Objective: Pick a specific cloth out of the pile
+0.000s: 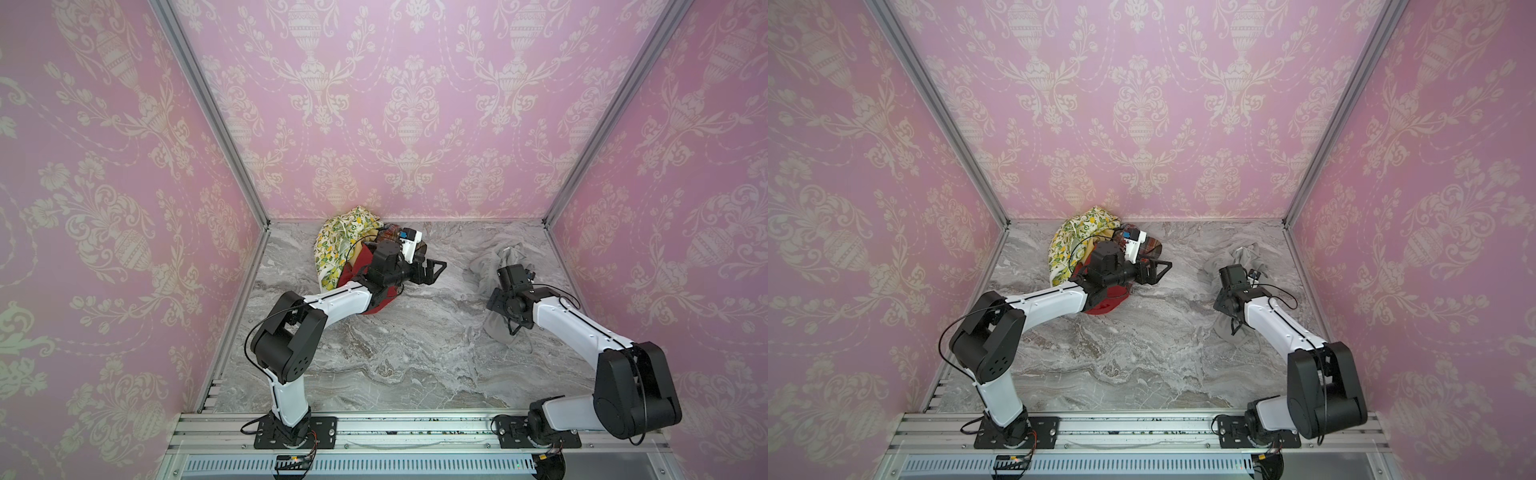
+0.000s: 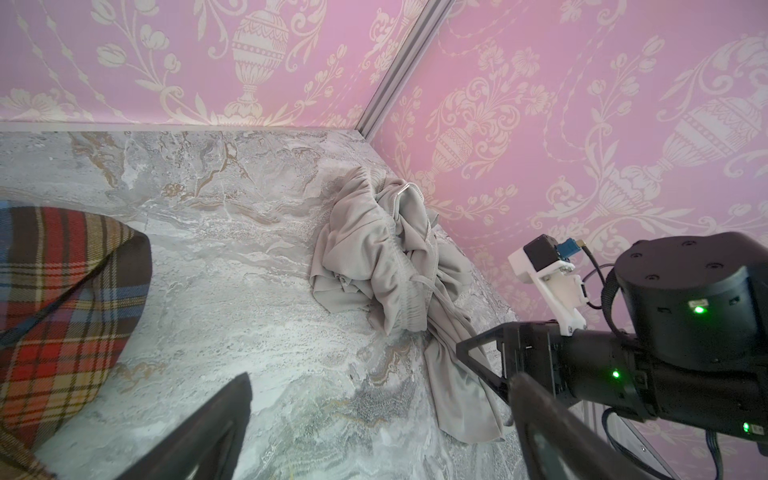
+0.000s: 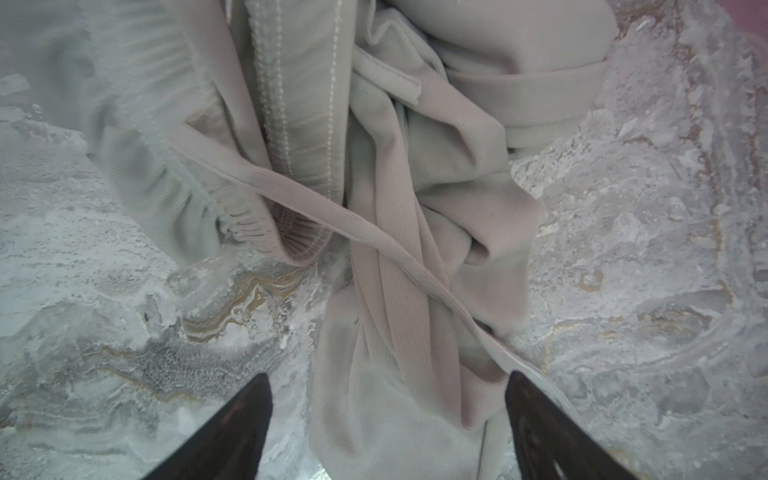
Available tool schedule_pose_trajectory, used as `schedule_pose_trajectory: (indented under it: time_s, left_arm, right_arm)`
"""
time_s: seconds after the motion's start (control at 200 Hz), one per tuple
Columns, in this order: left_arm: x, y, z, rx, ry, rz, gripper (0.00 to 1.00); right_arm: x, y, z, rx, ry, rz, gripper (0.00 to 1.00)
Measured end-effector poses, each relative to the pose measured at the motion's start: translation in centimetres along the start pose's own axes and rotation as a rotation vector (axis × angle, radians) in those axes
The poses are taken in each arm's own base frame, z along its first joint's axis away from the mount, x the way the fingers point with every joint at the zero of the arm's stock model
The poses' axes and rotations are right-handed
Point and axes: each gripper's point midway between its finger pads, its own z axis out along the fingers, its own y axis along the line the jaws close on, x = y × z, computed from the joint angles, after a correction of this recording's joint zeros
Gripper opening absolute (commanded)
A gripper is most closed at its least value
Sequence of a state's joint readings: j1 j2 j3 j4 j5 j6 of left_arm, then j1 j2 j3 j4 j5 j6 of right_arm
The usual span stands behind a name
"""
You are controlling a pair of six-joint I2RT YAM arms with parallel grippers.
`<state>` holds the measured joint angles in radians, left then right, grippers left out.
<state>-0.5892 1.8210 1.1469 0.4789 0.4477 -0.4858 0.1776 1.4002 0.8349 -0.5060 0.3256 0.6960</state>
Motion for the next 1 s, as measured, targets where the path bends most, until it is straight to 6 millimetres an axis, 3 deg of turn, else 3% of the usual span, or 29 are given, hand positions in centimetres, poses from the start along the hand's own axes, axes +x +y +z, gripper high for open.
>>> schedule_pose_trajectory:
  time_s: [0.1, 0.23, 0.26, 0.3, 0.31, 0.32, 0.335, 0.44, 0.52, 0.59, 0.736, 0.811, 0.871, 0.926, 0.996]
  left_arm:
    - [0.0, 0.0, 0.0, 0.0, -0.001, 0.0, 0.98]
    - [0.0, 0.0, 0.0, 0.001, -0.001, 0.0, 0.98]
    - [0.0, 0.0, 0.0, 0.001, -0.001, 0.0, 0.98]
    - [0.0, 0.0, 0.0, 0.001, -0.001, 0.0, 0.98]
    - [0.0, 0.0, 0.0, 0.001, -0.001, 0.0, 0.98]
    - [0.0, 0.0, 0.0, 0.001, -0.001, 0.0, 0.98]
    - [0.0, 0.0, 0.0, 0.001, -0.001, 0.0, 0.99]
    - [0.0, 0.0, 0.0, 0.001, -0.001, 0.0, 0.98]
    - [0.0, 0.0, 0.0, 0.001, -0.001, 0.0, 0.98]
    - [-0.1, -0.1, 0.0, 0.001, -0.001, 0.0, 0.98]
    - [-0.1, -0.1, 0.0, 0.001, -0.001, 0.0, 0.98]
    - [-0.1, -0.1, 0.0, 0.001, -0.001, 0.0, 0.98]
    - [0.0, -0.1, 0.0, 0.001, 0.0, 0.0, 0.98]
    - [-0.1, -0.1, 0.0, 0.001, -0.001, 0.0, 0.98]
    - [0.0, 0.0, 0.0, 0.0, 0.001, -0.001, 0.98]
  right_arm:
    - [0.4, -0.1, 0.9, 0.013, 0.018, 0.016, 0.78]
    - [0.7, -0.7, 2.9, 0.039, 0.061, 0.037, 0.61]
    - [0.8, -1.0, 3.4, 0.047, 0.073, 0.042, 0.5]
    - [0.9, -1.2, 4.0, 0.054, 0.089, 0.046, 0.2]
    - [0.9, -1.2, 4.1, 0.054, 0.094, 0.047, 0.18]
    - [0.9, -1.3, 4.2, 0.054, 0.098, 0.043, 0.06]
    - [0.9, -1.3, 4.4, 0.056, 0.104, 0.046, 0.0]
    - [0.1, -1.3, 4.4, 0.054, 0.107, 0.043, 0.0]
    - [-2.0, -0.8, 2.8, 0.036, 0.052, 0.022, 0.0]
    - [-5.1, 0.1, 0.1, -0.003, -0.027, 0.014, 0.0]
    - [-13.7, 3.3, -6.5, -0.126, -0.237, 0.034, 0.0]
    - [-16.8, 4.7, -8.3, -0.162, -0.3, 0.034, 0.0]
    - [-18.2, 5.7, -8.0, -0.171, -0.308, 0.027, 0.02]
    - [-18.6, 6.5, -6.1, -0.162, -0.282, 0.007, 0.08]
    - [-18.1, 7.4, -2.6, -0.138, -0.216, -0.027, 0.3]
